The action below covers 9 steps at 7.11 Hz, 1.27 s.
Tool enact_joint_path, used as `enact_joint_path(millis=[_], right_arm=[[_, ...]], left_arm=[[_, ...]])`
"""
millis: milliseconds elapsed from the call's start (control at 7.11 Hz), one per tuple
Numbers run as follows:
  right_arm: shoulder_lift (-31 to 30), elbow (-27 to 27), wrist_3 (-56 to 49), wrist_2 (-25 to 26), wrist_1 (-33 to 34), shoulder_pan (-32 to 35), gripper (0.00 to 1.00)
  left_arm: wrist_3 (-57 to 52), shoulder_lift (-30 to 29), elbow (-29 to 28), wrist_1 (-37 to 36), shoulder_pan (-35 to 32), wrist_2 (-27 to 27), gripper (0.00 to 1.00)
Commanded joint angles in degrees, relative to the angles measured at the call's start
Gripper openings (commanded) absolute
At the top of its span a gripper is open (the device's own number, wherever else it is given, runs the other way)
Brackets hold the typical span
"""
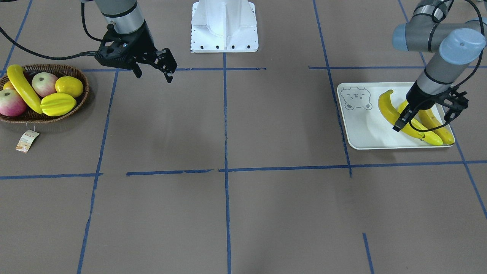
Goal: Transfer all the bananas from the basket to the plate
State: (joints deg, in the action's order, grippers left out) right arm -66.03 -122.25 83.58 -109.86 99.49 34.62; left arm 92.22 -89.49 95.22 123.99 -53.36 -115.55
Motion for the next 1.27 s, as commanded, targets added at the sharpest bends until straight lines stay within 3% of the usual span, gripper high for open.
enact_joint_path(millis=[0, 281, 562, 703, 844, 984, 1125], right_arm=[[-0.1, 0.1, 0.0, 0.0, 0.0, 0.0, 1.0], [-0.7, 0.1, -0.3, -0.3, 1.1, 1.2, 1.0], [-4.4, -4.4, -9.0, -1.7, 7.5, 2.6, 1.0], [-11.4, -9.2, -14.2, -1.3, 7.5, 3.1, 1.0], [-20.9, -13.7, -20.3, -0.9, 4.4, 4.0, 1.0], [-27.7, -14.7, -21.6, -1.1, -1.5, 4.9, 1.0], [-34.7, -14.1, -21.8, -1.2, -11.4, 5.0, 1.0]], left_arm=[[-0.2, 0.2, -3.0, 3.7, 0.2, 0.2, 0.99], [-9.7, 0.5, -1.5, 3.5, -0.6, -1.1, 1.0], [-14.5, -0.3, 0.7, 3.1, -6.1, -13.0, 1.0], [-15.8, -0.6, 3.2, 3.1, -7.9, -20.3, 1.0], [-16.1, -0.8, 5.7, 3.4, -7.7, -21.1, 1.0], [-16.0, -3.1, 6.1, 3.3, -7.4, -21.1, 1.0], [-16.0, -4.4, 6.1, 3.3, -7.1, -20.9, 1.0]])
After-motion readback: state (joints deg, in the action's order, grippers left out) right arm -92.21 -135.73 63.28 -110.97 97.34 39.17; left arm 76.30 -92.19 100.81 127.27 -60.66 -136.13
